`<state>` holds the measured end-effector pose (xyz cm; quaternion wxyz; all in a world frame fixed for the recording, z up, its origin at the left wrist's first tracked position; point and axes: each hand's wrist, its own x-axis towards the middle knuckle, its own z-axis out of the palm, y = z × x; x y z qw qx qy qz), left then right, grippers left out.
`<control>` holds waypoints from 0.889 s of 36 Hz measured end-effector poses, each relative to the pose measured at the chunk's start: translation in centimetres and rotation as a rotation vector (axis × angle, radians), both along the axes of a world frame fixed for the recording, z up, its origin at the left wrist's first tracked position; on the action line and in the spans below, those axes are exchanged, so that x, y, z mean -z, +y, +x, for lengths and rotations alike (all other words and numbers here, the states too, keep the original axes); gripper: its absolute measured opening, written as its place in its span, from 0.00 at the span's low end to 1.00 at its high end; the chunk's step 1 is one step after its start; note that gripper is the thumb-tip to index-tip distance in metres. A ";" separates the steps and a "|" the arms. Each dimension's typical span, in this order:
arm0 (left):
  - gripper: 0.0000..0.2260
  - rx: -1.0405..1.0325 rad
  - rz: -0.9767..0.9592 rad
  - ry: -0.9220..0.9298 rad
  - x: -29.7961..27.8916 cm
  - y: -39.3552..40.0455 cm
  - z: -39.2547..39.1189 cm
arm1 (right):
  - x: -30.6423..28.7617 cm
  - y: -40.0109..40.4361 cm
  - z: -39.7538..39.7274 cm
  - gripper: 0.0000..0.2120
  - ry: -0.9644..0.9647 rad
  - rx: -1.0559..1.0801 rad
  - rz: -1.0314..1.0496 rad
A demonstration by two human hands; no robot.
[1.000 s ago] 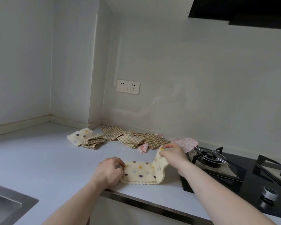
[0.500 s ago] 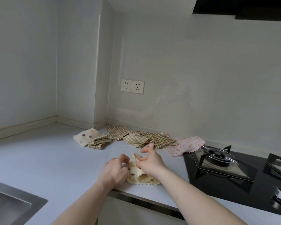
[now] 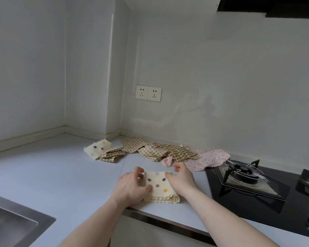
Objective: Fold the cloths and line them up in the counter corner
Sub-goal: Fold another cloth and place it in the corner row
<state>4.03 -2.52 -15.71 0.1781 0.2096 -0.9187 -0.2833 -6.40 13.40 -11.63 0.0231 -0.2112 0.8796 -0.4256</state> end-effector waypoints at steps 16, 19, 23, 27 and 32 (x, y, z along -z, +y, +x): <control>0.31 0.035 0.102 -0.028 -0.5 -0.3 0.3 | -1.0 1.1 -1.5 0.09 -0.389 -0.133 0.116; 0.32 0.038 0.160 -0.023 -0.8 -0.2 0.4 | -1.2 1.5 -1.4 0.06 -0.413 -0.170 0.090; 0.32 0.027 0.280 0.006 -0.9 -0.4 0.2 | -0.6 1.4 -1.1 0.02 -0.413 -0.212 0.011; 0.31 0.026 0.419 0.042 -1.0 -0.4 -0.1 | 0.5 1.8 -1.2 0.04 -0.409 -0.232 -0.058; 0.28 0.060 0.498 0.053 -1.0 -0.5 0.0 | 1.1 2.3 -1.4 0.14 -0.434 -0.275 -0.118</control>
